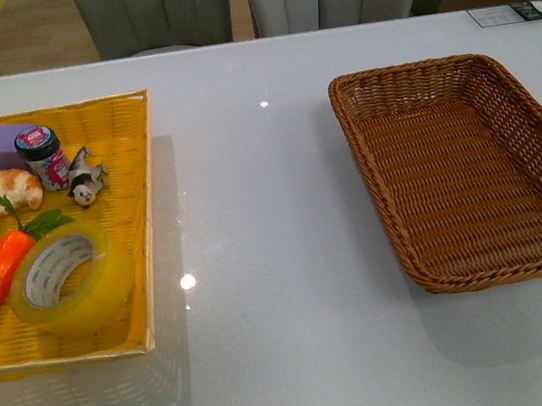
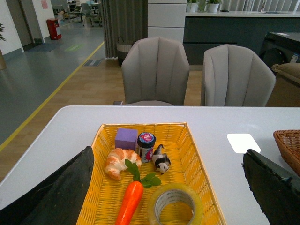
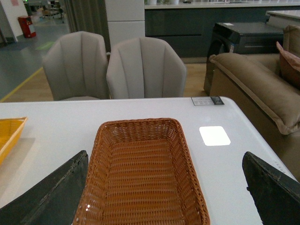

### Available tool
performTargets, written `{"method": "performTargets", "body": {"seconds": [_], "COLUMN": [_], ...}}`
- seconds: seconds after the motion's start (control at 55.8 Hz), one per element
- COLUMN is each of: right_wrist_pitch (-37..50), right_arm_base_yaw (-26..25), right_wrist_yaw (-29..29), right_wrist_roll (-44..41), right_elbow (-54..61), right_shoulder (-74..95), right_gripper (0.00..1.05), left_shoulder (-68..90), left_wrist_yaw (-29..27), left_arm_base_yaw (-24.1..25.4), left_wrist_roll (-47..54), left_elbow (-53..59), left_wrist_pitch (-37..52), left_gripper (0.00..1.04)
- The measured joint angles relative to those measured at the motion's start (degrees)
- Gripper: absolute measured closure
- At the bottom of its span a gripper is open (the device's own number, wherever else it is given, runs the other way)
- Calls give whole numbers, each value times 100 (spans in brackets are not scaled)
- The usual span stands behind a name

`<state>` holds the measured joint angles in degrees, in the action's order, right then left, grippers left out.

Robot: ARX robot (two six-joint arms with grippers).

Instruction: Move tape to another basket

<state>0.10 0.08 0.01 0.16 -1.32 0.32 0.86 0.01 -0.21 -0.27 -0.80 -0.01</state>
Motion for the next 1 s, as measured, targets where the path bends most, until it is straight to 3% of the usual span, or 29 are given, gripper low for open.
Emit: {"method": "performTargets", "body": {"seconds": [0.591,0.698,0.734,0.824,1.003], "right_wrist_pitch": [0,-2,-2,-2,-2], "right_arm_base_yaw": [0,0,2,0,0], "right_wrist_yaw": [0,-11,-4,2,0], "right_wrist_roll": [0,-2,0,0,0], "right_elbow": [0,0,0,0,0], "right_shoulder": [0,0,-2,0,0], "right_gripper": [9,9,9,9,9], "left_shoulder": [0,1235,2061,3442,6806], "left_wrist_yaw": [0,1801,2291,2391,1871], "left_arm_base_yaw": [0,509,553,522,382], "left_wrist_roll": [0,640,822,1036,1091], "left_elbow": [0,-804,-1095,-1473,-2350], "left_wrist_pitch": [0,-1718,-1895,-1121,1176], "left_gripper": [9,9,9,9,9]}}
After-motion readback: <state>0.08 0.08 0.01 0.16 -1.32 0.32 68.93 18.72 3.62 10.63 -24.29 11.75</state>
